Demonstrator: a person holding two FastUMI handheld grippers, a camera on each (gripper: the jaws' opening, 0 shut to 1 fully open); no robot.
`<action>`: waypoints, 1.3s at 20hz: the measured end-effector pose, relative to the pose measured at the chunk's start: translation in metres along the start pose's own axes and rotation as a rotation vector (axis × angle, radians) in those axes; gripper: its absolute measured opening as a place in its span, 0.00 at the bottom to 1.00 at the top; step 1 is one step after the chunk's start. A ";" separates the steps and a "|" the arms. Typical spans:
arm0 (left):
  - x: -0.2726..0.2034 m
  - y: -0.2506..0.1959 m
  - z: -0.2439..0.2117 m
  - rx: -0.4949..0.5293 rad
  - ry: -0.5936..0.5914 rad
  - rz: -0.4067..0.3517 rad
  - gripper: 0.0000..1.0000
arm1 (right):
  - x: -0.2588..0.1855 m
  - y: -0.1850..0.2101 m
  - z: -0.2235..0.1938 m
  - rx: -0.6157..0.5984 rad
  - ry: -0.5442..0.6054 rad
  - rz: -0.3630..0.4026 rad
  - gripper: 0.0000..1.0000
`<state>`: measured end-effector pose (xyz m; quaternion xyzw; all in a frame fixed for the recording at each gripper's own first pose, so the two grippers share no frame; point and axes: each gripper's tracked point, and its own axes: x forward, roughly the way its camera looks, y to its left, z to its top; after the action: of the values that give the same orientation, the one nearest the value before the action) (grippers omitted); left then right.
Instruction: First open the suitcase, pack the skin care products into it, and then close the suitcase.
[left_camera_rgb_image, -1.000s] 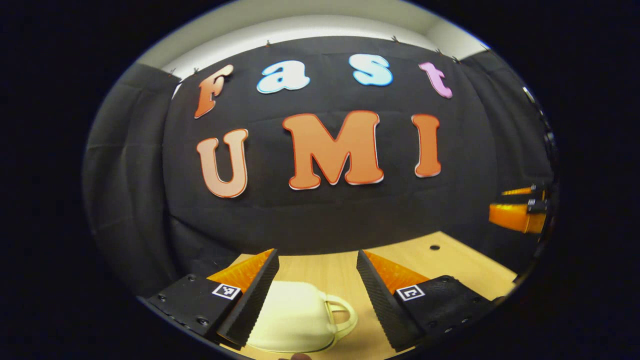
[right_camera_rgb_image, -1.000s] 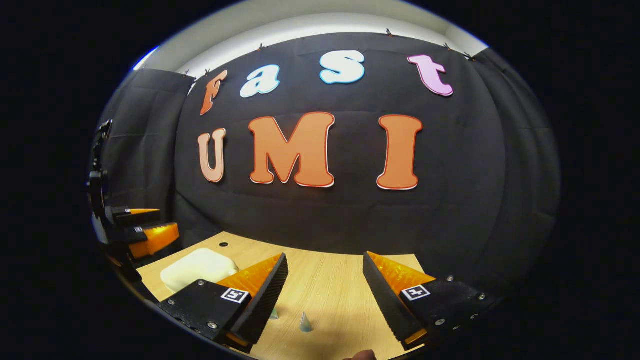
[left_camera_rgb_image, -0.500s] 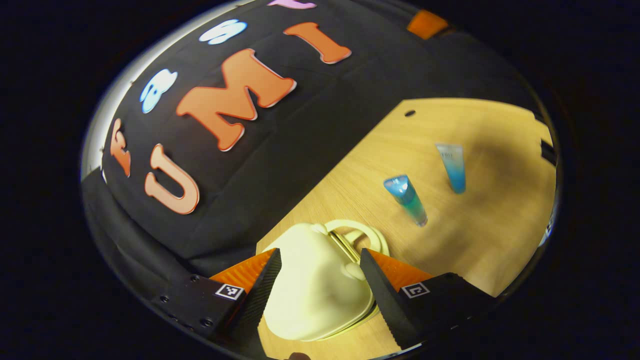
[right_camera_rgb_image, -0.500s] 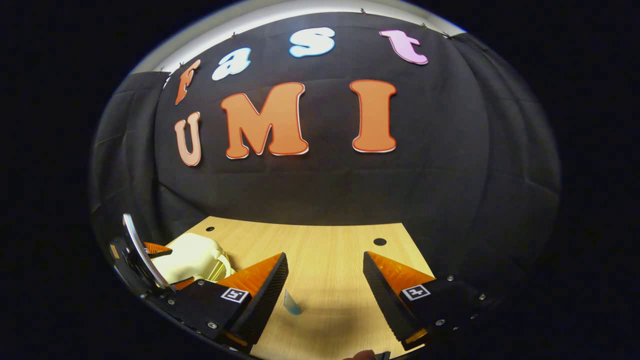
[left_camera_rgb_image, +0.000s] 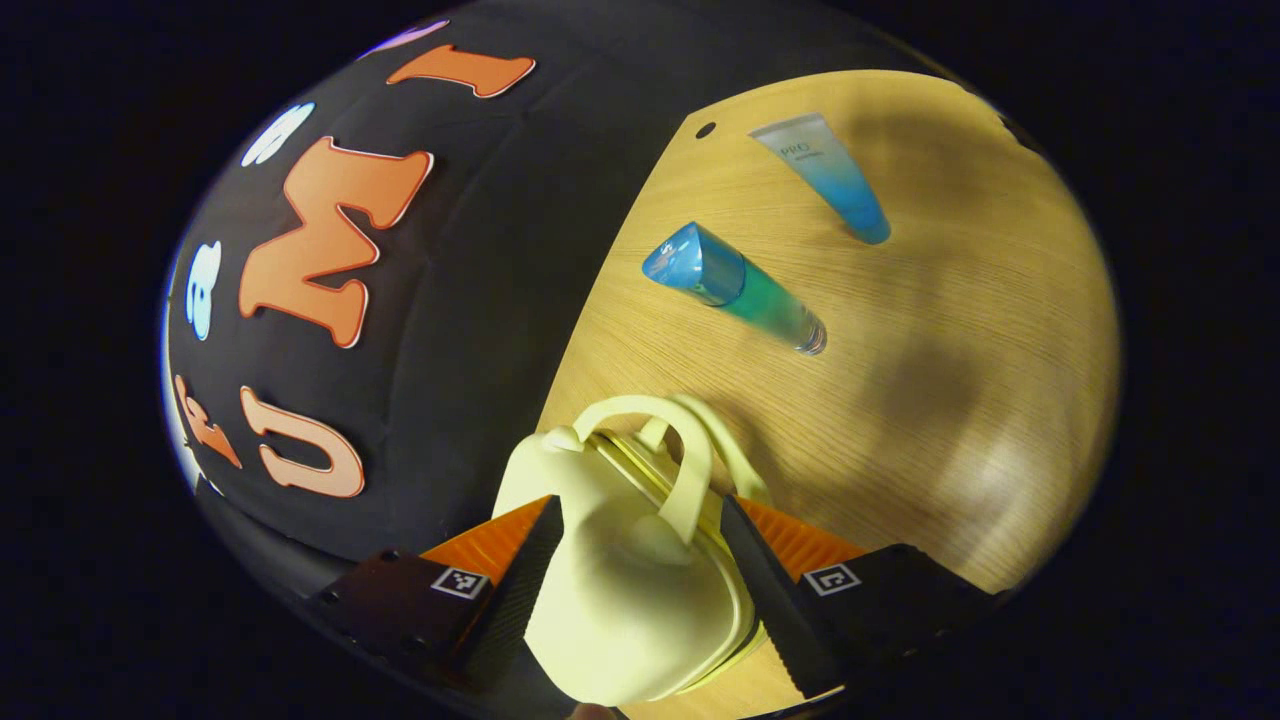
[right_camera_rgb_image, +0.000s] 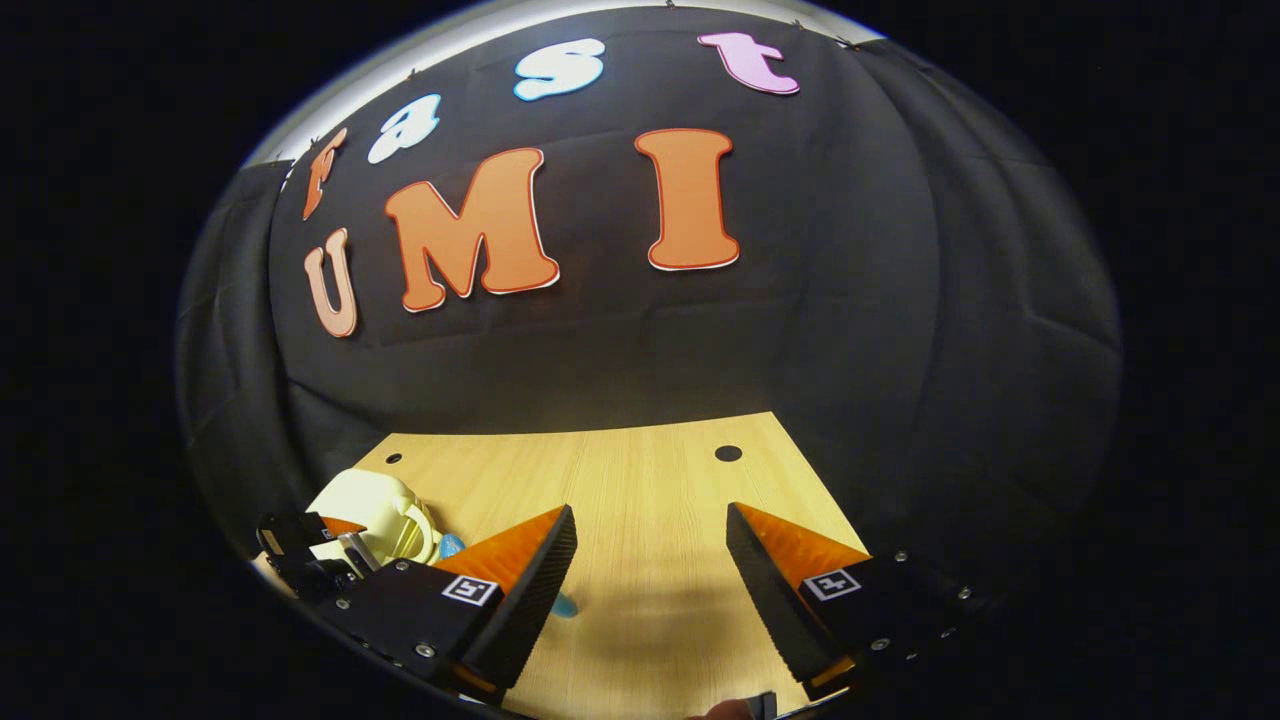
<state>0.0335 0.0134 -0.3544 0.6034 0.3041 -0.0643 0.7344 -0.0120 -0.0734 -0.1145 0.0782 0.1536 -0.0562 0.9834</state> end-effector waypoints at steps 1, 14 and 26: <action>0.005 0.001 -0.005 0.002 0.031 0.004 0.98 | 0.000 -0.002 -0.002 0.000 0.005 -0.002 0.95; 0.029 -0.024 0.014 -0.078 0.064 -0.140 0.11 | 0.002 -0.005 0.001 0.025 0.012 -0.024 0.95; 0.017 0.031 0.000 -0.771 -0.120 -0.197 0.10 | 0.002 0.124 0.021 0.026 -0.045 0.097 0.95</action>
<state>0.0615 0.0266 -0.3368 0.2467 0.3189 -0.0506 0.9137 0.0129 0.0442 -0.0787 0.0972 0.1266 -0.0124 0.9871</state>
